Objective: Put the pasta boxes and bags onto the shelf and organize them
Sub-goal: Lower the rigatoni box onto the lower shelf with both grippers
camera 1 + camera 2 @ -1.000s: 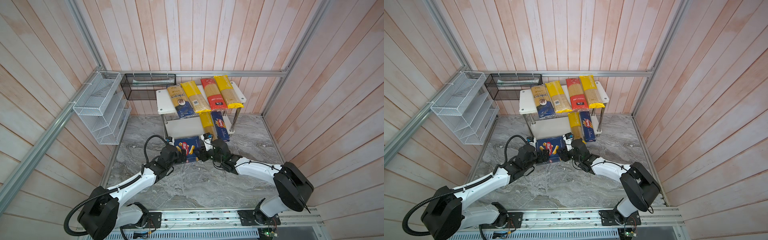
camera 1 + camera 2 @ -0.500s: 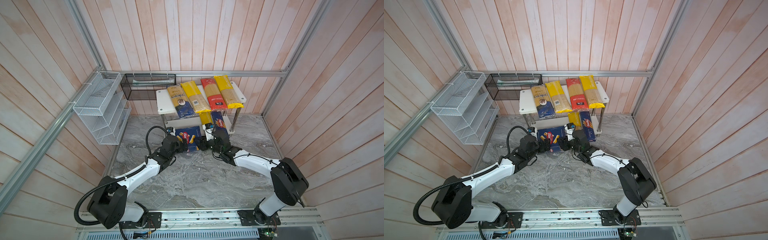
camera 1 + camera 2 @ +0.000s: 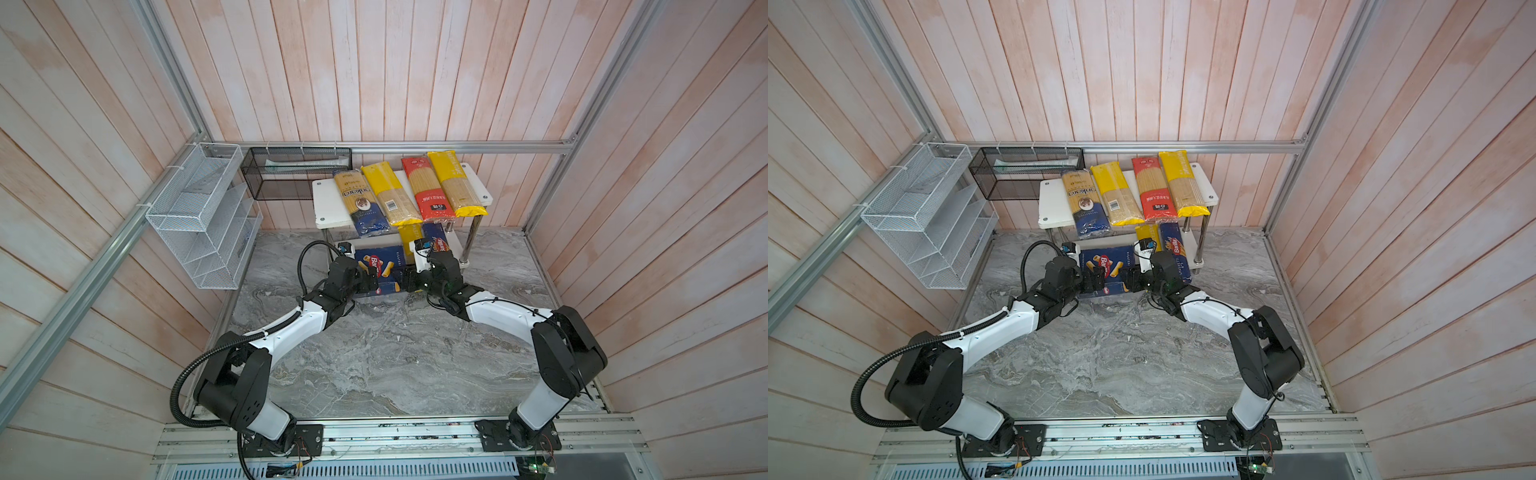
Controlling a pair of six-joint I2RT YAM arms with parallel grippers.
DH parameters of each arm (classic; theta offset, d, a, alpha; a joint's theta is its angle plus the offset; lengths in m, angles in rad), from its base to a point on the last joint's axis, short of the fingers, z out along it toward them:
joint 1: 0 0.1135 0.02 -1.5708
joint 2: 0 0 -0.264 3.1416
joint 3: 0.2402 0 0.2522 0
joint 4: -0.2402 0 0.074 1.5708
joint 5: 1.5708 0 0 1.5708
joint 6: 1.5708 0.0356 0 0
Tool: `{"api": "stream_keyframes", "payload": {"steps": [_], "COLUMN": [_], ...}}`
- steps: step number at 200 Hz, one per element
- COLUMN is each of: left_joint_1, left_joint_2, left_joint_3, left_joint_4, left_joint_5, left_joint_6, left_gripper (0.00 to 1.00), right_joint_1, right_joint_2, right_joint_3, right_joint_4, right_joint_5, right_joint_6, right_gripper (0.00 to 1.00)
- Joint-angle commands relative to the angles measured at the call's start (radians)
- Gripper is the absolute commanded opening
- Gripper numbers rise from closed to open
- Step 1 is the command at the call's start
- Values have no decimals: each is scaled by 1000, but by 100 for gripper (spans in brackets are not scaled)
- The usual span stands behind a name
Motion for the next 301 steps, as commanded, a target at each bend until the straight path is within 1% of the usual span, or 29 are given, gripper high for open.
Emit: {"api": "stream_keyframes", "payload": {"steps": [1, 47, 101, 139, 174, 197, 224, 245, 279, 301], "left_joint_1": [-50, -44, -31, -25, -12, -10, -10, -9, -10, -10], "left_joint_2": [17, 74, 170, 215, 249, 273, 303, 310, 289, 278], "left_joint_3": [82, 137, 231, 276, 305, 339, 398, 415, 420, 428], "left_joint_4": [186, 164, 128, 98, 75, 26, -79, -131, -165, -180], "left_joint_5": [216, 171, 150, 104, 90, 65, -16, -85, -165, -187], "left_joint_6": [26, 42, 56, 78, 88, 103, 125, 146, 180, 200], "left_gripper": [100, 100, 100, 100, 99, 100, 100, 100, 100, 100], "right_joint_1": [54, 29, 8, -1, -20, -28, -30, -30, -36, -39], "right_joint_2": [23, 77, 164, 215, 269, 282, 277, 266, 254, 236], "right_joint_3": [79, 129, 207, 262, 313, 319, 306, 291, 293, 286], "right_joint_4": [140, 140, 160, 167, 183, 196, 190, 193, 184, 178], "right_joint_5": [-246, -263, -270, -272, -273, -269, -246, -221, -201, -178], "right_joint_6": [1, 0, 24, 28, 80, 97, 90, 89, 95, 87], "right_gripper": [54, 54, 54, 56, 56, 57, 58, 59, 62, 62]}}
